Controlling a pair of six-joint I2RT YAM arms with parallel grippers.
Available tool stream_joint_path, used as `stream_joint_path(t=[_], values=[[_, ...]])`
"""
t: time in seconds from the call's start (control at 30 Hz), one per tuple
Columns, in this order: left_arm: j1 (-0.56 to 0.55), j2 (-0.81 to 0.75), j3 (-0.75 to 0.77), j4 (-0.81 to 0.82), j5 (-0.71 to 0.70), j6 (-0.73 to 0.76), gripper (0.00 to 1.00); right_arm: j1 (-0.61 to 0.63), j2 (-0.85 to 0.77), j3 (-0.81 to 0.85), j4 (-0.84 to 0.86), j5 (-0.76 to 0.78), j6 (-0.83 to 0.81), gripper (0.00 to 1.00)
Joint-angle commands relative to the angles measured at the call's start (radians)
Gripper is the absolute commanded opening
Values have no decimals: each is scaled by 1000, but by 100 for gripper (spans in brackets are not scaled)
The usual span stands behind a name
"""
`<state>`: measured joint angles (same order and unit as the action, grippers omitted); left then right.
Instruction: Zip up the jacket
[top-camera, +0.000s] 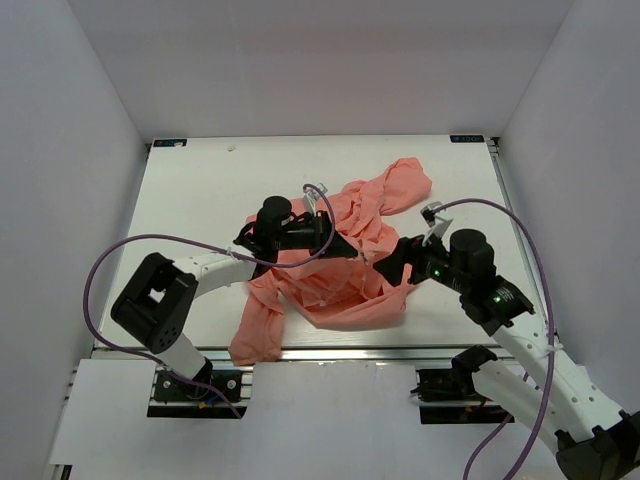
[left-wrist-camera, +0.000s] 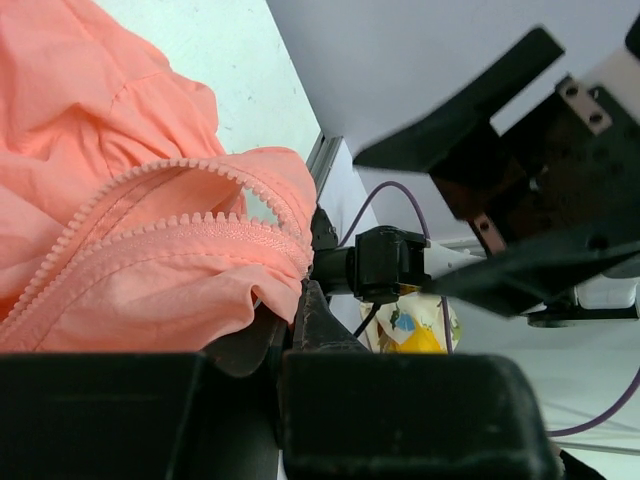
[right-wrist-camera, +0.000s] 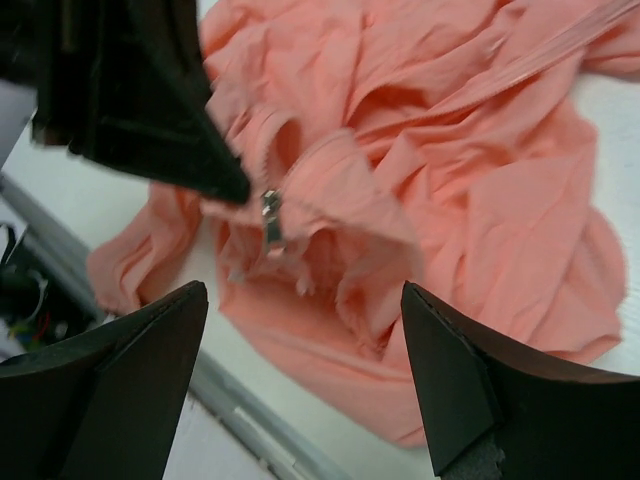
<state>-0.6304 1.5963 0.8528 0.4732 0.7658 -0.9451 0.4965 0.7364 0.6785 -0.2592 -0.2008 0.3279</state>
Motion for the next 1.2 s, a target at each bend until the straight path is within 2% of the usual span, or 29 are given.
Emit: stream_joint_path(t=[0.0, 0.17, 0.27, 0.33, 0.37, 0.47, 0.53, 0.7, 0.9, 0.93, 1.0, 1.03, 1.1, 1.17], values=[[5, -10, 45, -7, 9, 5, 0, 37, -19, -45, -49, -86, -30, 83], [5, -12, 45, -13, 6, 0, 0, 122, 18, -129, 66, -98, -9, 77], [5, -9, 42, -13, 6, 0, 0, 160, 41, -167, 152, -49, 17, 76], [5, -7, 34, -7, 4, -3, 0, 175, 46, -197, 225, -28, 52, 71], [5, -9, 29, -2, 3, -4, 0, 177, 50, -227, 306, -16, 69, 70], [5, -4, 26, 5, 9, -9, 0, 185, 75, -263, 402, 41, 105, 66], [5, -9, 26, 4, 10, -9, 0, 186, 89, -267, 431, 78, 109, 62], [5, -10, 23, 2, 7, -9, 0, 189, 150, -264, 517, 107, 123, 58], [5, -10, 22, 5, 6, -12, 0, 191, 181, -261, 537, 152, 132, 37], [5, -12, 20, 1, 6, -11, 0, 191, 178, -261, 538, 153, 134, 26], [5, -10, 23, -1, 3, -9, 0, 191, 170, -263, 535, 146, 140, 16], [5, -9, 23, -5, 3, -9, 0, 191, 164, -257, 520, 130, 140, 7], [5, -7, 28, -19, -6, 2, 0, 189, 138, -240, 483, 123, 143, 1], [5, -6, 34, -48, -14, 12, 0, 191, 115, -200, 395, 118, 135, 0]])
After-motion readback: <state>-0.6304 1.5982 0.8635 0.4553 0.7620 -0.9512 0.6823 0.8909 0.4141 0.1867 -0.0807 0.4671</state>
